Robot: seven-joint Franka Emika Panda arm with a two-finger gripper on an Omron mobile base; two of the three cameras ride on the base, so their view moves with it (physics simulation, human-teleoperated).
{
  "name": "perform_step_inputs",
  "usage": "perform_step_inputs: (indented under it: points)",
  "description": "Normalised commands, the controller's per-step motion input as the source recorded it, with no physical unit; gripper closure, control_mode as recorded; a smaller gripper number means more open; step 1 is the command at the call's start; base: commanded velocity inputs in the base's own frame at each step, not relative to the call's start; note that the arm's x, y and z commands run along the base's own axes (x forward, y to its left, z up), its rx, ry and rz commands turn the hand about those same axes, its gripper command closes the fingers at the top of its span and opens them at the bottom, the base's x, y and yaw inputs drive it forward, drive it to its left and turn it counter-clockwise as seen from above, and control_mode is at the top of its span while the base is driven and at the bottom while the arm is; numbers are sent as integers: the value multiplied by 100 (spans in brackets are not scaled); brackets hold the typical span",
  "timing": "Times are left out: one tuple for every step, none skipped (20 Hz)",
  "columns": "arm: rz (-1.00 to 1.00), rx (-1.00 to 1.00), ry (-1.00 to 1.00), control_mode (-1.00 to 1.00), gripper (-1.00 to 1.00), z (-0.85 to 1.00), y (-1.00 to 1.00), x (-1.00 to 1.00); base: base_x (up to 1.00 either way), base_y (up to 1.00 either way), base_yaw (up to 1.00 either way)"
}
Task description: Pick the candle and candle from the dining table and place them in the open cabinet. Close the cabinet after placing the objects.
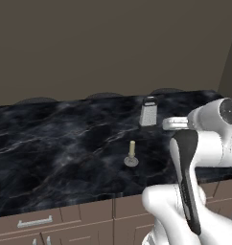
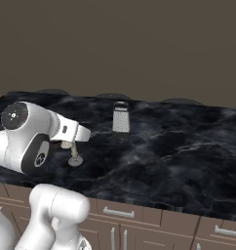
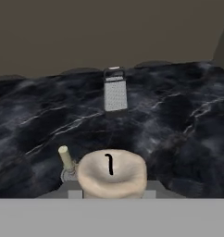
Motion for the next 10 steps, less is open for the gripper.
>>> perform_step_inputs:
  points:
    - [-40, 0, -4, -100, 100, 0, -6, -40, 0, 0, 0]
    - [-41, 0, -5, -100, 100, 0, -10, -33, 0, 0, 0]
    - [-42, 0, -4, -100, 100, 0, -19, -33, 0, 0, 0]
    - [-38, 0, -2, -100, 100, 0, -18, -32, 0, 0, 0]
    - [-30, 0, 0, -100, 100, 0, -12, -17, 0, 0, 0]
    - [-18, -2, 0, -100, 100, 0, -3, 0, 0, 0, 0]
    - [-6, -2, -1, -100, 100, 0, -1, 0, 0, 0, 0]
    - [0, -1, -1, -100, 100, 0, -1, 0, 0, 0, 0]
    - [0, -3, 0, -100, 100, 0, 0, 0, 0, 0, 0]
    - [0, -4, 0, -100, 100, 0, 0, 9, 0, 0, 0]
